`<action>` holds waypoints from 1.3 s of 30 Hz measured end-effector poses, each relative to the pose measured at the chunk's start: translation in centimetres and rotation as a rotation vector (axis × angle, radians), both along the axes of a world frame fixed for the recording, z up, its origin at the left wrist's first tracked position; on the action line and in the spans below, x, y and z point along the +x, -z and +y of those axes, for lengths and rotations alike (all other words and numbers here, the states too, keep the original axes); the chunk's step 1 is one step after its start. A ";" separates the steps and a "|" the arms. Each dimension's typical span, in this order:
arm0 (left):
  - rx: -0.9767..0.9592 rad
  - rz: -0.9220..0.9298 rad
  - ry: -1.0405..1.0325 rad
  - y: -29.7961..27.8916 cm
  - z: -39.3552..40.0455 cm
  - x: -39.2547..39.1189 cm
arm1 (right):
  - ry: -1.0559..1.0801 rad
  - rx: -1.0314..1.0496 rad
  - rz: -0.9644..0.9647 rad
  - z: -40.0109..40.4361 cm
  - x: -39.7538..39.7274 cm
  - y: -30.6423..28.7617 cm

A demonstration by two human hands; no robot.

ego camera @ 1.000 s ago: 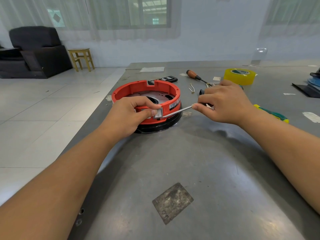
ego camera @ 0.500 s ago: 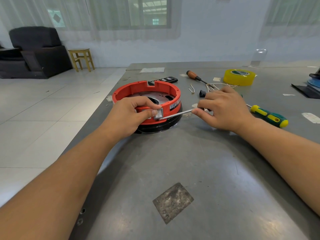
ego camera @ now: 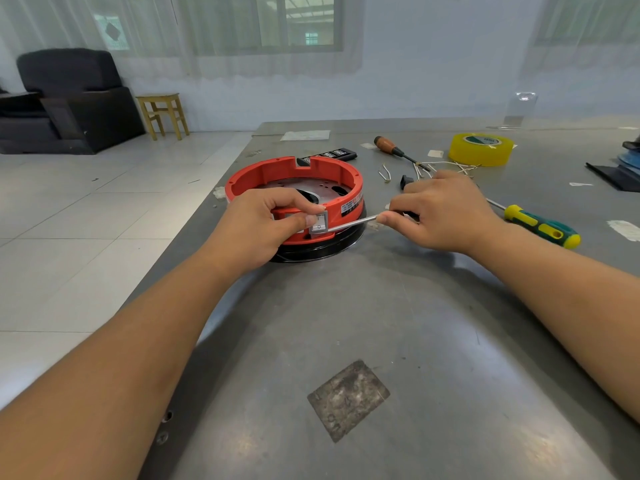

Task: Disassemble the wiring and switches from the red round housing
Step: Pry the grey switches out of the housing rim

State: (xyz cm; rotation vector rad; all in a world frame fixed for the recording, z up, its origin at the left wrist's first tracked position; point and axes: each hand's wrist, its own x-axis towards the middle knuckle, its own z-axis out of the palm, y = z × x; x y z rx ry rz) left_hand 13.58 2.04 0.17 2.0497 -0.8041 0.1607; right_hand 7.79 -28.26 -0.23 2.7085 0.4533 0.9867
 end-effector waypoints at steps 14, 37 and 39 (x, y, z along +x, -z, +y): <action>0.011 0.027 0.021 -0.2 0.1 -0.1 | 0.035 0.030 -0.249 0.2 -0.4 2.1; 0.008 -0.029 0.067 0.2 0.3 0.0 | 0.030 0.035 -0.216 0.5 -0.4 2.5; 0.021 -0.033 0.067 0.3 0.3 0.1 | 0.043 0.043 -0.195 0.6 -0.5 2.4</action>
